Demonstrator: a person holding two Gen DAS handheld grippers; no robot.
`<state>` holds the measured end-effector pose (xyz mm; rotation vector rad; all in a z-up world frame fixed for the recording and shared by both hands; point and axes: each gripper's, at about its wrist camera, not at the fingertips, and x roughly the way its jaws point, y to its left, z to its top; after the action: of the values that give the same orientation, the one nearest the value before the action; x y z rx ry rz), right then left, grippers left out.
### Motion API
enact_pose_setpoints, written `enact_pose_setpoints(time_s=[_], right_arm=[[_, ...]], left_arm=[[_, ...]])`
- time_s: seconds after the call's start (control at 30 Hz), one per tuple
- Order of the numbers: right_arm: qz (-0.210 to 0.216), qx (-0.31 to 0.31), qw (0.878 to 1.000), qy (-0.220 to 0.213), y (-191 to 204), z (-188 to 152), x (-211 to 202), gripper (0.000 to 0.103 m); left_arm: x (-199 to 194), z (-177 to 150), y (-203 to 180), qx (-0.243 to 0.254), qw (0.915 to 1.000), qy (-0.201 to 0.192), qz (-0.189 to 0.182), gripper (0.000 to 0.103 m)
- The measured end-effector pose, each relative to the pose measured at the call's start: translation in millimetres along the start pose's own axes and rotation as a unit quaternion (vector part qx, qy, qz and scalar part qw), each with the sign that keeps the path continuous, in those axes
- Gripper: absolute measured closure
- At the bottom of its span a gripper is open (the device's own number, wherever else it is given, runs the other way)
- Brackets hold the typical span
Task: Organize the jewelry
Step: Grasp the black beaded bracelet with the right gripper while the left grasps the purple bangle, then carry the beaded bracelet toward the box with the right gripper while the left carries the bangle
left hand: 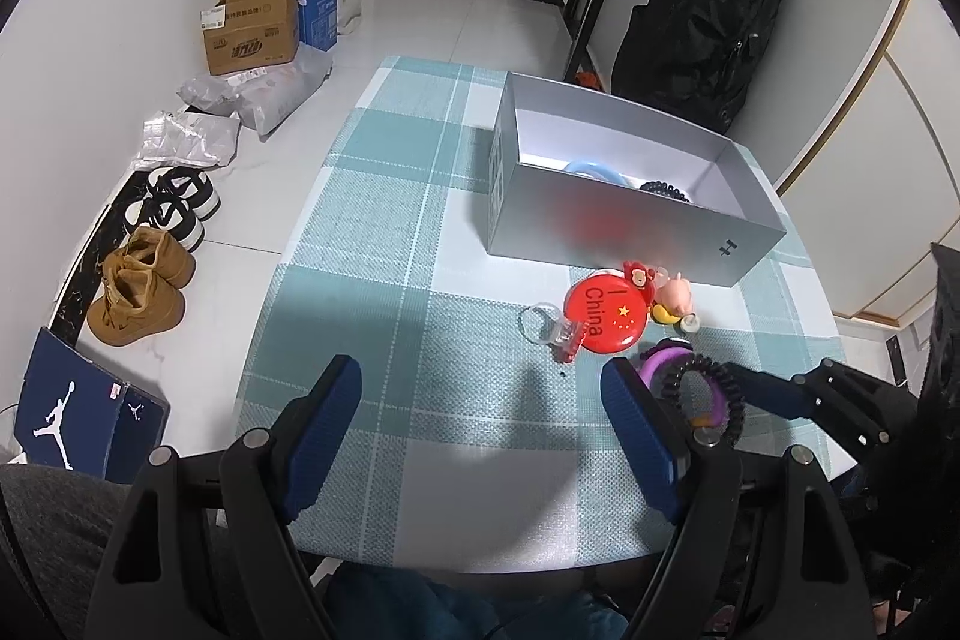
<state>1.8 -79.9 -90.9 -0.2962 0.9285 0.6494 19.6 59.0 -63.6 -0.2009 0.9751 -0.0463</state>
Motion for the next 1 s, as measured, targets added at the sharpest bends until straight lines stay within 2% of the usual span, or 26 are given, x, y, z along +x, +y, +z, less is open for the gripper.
enact_pose_setpoints(time_s=[0.23,0.27,0.4,0.5,0.7,0.9,1.0], right_arm=[[0.030,0.042,0.999,-0.018,-15,-2,-11,0.052],[0.035,0.051,0.998,-0.017,-18,-3,-11,0.055],[0.043,0.071,0.996,-0.036,-27,-3,-21,0.056],[0.035,0.095,0.993,-0.056,-38,-2,-32,0.056],[0.025,0.140,0.986,-0.090,-59,-3,-53,0.058],[0.020,0.163,0.980,-0.109,-76,-6,-69,0.058],[0.022,0.169,0.979,-0.115,-79,-9,-73,0.058]], left_arm=[[0,-3,-8,0.009,0.9999,0.002,0.007,0.024],[0,-3,-9,0.012,0.9999,0.001,0.008,0.024],[0,-5,-15,0.028,0.9996,0.002,-0.003,0.024],[1,-7,-23,0.043,0.9988,0.006,-0.022,0.024],[8,-9,-49,0.075,0.9932,0.025,-0.086,0.024],[23,-11,-70,0.095,0.9900,0.053,-0.090,0.024],[31,-13,-77,0.103,0.9898,0.065,-0.074,0.024]])
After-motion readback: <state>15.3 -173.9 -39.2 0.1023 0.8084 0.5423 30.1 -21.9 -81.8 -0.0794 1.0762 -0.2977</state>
